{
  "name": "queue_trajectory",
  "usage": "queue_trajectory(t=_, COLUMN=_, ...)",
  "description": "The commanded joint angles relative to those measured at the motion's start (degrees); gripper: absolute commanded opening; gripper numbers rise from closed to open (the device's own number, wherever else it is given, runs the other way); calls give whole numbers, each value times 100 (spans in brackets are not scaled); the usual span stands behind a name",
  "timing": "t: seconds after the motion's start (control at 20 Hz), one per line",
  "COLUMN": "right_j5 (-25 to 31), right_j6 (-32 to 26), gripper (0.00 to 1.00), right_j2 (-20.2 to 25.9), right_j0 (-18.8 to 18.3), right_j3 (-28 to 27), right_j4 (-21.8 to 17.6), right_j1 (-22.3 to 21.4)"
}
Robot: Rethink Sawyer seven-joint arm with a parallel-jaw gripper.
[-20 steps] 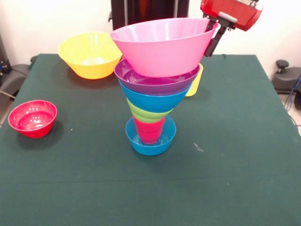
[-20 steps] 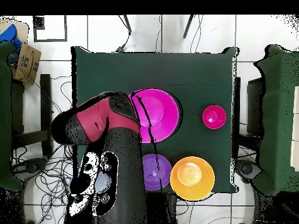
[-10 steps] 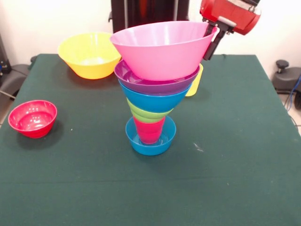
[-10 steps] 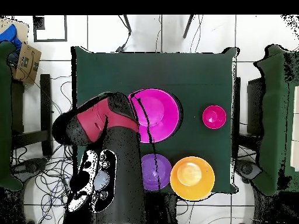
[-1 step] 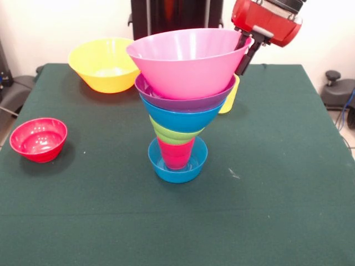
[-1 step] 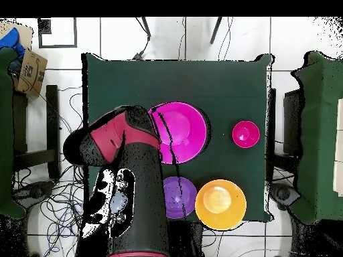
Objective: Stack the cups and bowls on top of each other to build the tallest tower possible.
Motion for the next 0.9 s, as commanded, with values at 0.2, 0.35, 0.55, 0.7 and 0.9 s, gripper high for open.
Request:
queue_trajectory(t=0.2, right_j5=211, right_j6=-1687, gripper=0, right_j2=815, right_j0=-322, right_j3=422, right_j4=-290, right_j1=142)
queue_trajectory(t=0.35, right_j5=260, right_j6=-1644, gripper=0, right_j2=880, right_j0=-357, right_j3=445, right_j4=-286, right_j1=134)
queue_trajectory(t=0.55, right_j5=396, right_j6=-1616, gripper=0, right_j2=889, right_j0=-348, right_j3=459, right_j4=-321, right_j1=96)
queue_trajectory(t=0.7, right_j5=405, right_j6=-1635, gripper=0, right_j2=901, right_j0=-355, right_j3=451, right_j4=-363, right_j1=93)
queue_trajectory(t=0.9, right_j5=405, right_j6=-1695, gripper=0, right_j2=974, right_j0=-414, right_j3=456, right_j4=-339, right_j1=84)
